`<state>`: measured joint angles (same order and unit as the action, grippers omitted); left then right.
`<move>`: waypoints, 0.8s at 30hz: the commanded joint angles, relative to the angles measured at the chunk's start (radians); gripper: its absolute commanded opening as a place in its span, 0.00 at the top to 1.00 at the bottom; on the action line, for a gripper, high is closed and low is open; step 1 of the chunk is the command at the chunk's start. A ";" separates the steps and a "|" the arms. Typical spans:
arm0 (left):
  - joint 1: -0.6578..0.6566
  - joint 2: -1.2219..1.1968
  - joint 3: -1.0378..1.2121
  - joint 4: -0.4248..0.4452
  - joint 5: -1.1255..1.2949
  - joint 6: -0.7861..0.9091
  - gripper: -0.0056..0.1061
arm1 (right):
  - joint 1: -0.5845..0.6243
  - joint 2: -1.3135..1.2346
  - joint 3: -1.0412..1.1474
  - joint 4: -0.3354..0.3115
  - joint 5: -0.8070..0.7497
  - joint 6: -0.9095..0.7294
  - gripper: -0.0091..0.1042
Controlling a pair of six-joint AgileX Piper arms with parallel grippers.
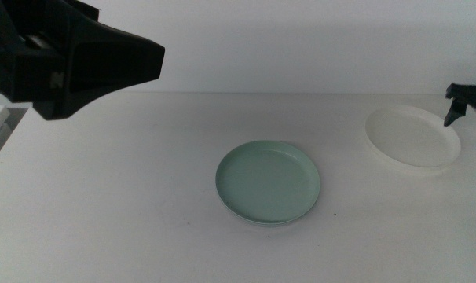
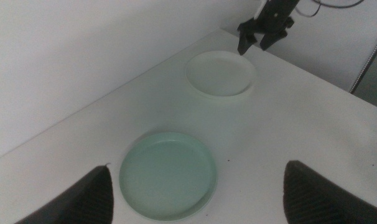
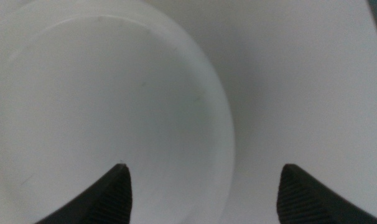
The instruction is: Stack the three bowls on top of each other.
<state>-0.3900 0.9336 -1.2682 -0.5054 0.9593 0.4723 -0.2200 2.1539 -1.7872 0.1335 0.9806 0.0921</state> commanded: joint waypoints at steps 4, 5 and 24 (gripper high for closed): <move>0.001 -0.002 0.000 0.000 -0.013 -0.005 0.11 | -0.009 0.070 -0.013 -0.009 -0.061 -0.010 0.47; 0.001 -0.002 0.000 0.000 -0.013 -0.005 0.11 | -0.010 0.080 -0.013 -0.011 -0.066 -0.007 0.48; 0.001 -0.002 0.000 0.000 -0.013 -0.005 0.11 | -0.021 0.031 -0.003 0.045 -0.068 -0.092 0.94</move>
<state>-0.3900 0.9336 -1.2682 -0.5035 0.9593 0.4723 -0.2332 2.2507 -1.7945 0.1731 0.8962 0.0329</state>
